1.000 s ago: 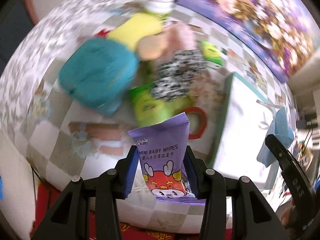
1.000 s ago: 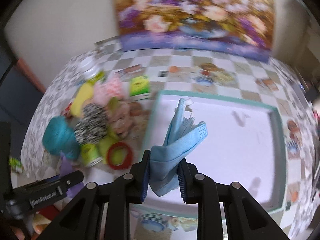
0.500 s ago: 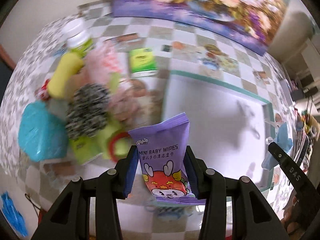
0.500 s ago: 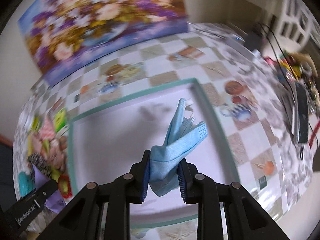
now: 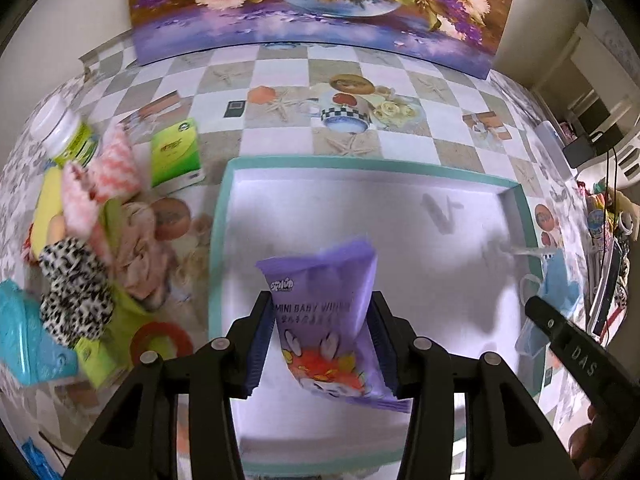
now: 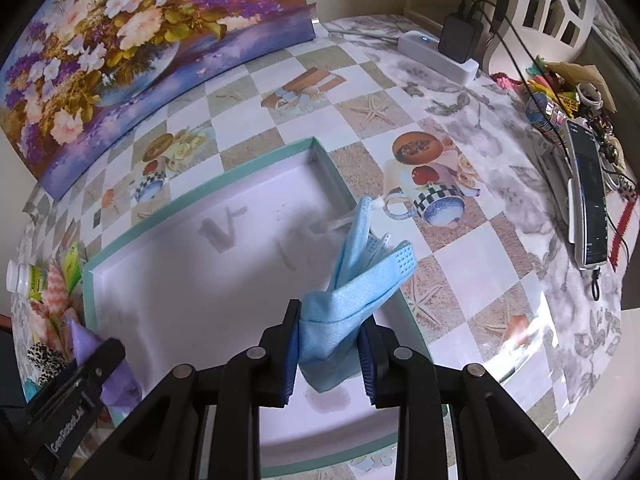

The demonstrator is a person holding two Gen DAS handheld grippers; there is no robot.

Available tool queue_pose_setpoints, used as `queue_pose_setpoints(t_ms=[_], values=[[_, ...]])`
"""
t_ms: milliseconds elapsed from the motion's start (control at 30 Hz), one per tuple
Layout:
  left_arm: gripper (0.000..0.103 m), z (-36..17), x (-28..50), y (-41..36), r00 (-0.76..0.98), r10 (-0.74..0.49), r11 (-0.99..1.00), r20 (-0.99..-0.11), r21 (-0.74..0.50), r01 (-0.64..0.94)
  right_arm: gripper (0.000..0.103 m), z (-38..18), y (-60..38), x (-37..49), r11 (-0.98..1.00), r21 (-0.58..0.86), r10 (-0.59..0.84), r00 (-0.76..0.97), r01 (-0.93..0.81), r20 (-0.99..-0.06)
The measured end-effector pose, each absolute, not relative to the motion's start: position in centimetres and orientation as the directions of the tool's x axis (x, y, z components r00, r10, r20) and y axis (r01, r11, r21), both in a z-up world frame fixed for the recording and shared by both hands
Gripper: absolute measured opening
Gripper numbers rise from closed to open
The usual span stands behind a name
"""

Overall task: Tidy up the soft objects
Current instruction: 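Lower the wipes pack and mask into the white tray and open both grippers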

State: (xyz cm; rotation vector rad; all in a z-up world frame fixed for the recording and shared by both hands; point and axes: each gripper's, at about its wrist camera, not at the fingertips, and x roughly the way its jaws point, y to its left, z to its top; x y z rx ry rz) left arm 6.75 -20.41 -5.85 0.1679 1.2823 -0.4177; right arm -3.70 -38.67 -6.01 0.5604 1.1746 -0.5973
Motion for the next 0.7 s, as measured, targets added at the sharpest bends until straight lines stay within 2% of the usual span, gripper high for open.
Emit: queue_pose_setpoints(t_ms=[67,133,300,367,433,533,700], values=[[0.052,-6.0,6.9,-20.7,0.221,-0.231,0.906,-0.947,-0.126,0.405,0.029,-6.1,-38.6,-3.4,0.728,0.088,-0.137,0.27,0.68,-0.953],[0.069,-6.1,6.9,-20.8,0.222,-0.248,0.899,-0.943,-0.139,0.415,0.029,-6.0,-38.4,-3.2,0.736,0.084,-0.14,0.272,0.672,-0.952],[0.078,-5.7,7.1,-20.4,0.222,-0.281,0.897,-0.934,-0.173,0.408,0.03,-5.9,-37.5,-2.5,0.766,0.064,-0.145,0.27,0.64,-0.952],[0.08,-5.4,7.2,-20.0,0.227,-0.289,0.899,-0.93,-0.182,0.397,0.047,-5.8,-37.2,-2.3,0.775,0.064,-0.146,0.276,0.629,-0.95],[0.084,-5.2,7.4,-19.4,0.233,-0.291,0.905,-0.928,-0.188,0.381,0.057,-5.6,-36.9,-2.2,0.782,0.059,-0.15,0.28,0.62,-0.948],[0.084,-5.1,7.6,-18.5,0.243,-0.283,0.916,-0.928,-0.186,0.355,0.059,-5.4,-36.5,-2.1,0.792,0.038,-0.168,0.276,0.61,-0.946],[0.088,-5.1,8.1,-17.2,0.27,-0.258,0.935,-0.928,-0.169,0.312,0.07,-5.6,-36.0,-1.8,0.805,0.018,-0.172,0.261,0.593,-0.95]])
